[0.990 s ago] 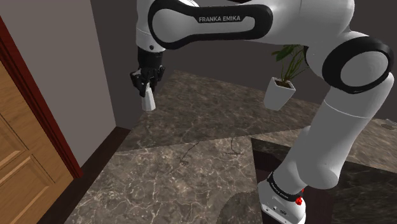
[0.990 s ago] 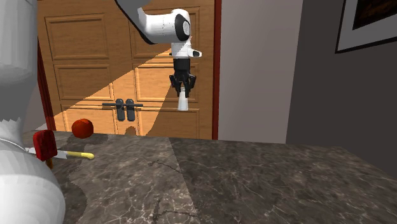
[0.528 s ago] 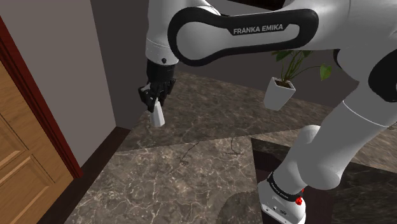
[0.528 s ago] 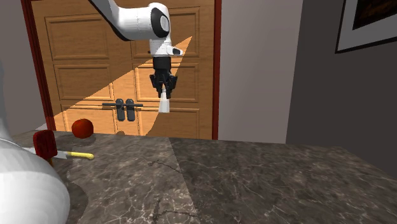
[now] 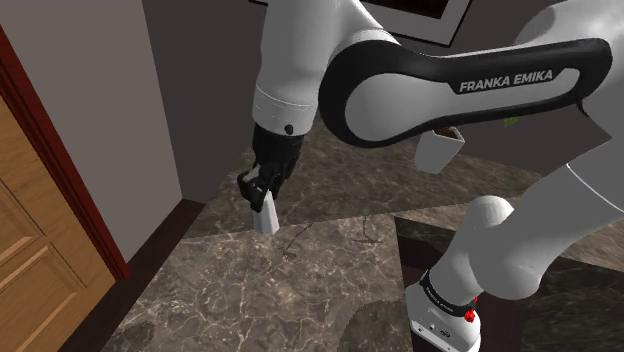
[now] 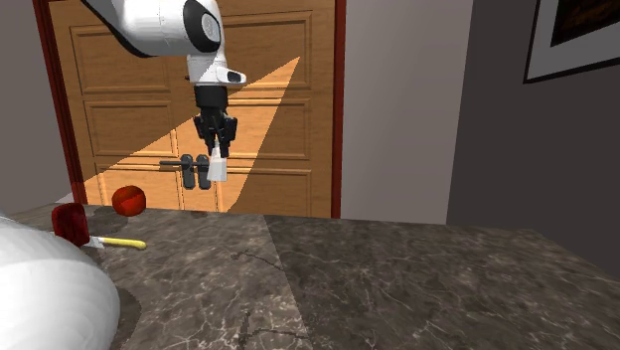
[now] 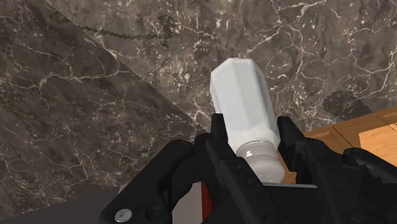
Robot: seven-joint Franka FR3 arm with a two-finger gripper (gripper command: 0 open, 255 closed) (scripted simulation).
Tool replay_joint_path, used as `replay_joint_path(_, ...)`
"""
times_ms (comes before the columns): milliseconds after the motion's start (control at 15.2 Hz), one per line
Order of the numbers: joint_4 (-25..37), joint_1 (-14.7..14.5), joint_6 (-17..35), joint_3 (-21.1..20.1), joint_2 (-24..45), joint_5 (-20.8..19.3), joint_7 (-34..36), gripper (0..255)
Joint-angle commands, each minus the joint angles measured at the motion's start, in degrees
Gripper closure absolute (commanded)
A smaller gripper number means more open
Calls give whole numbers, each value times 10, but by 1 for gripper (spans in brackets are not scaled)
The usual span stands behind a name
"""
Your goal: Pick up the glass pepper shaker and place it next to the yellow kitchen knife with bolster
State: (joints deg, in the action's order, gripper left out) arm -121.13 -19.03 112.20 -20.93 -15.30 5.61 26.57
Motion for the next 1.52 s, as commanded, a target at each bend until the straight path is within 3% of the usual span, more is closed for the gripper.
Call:
replay_joint_path(0,-20,-11,-3,-11,-24,10,17,255)
replay_joint_path(792,-102,-92,-33,-92,-155,83,138,255)
replay_joint_path(1452,-169,-95,46,-111,-143,92,139,255)
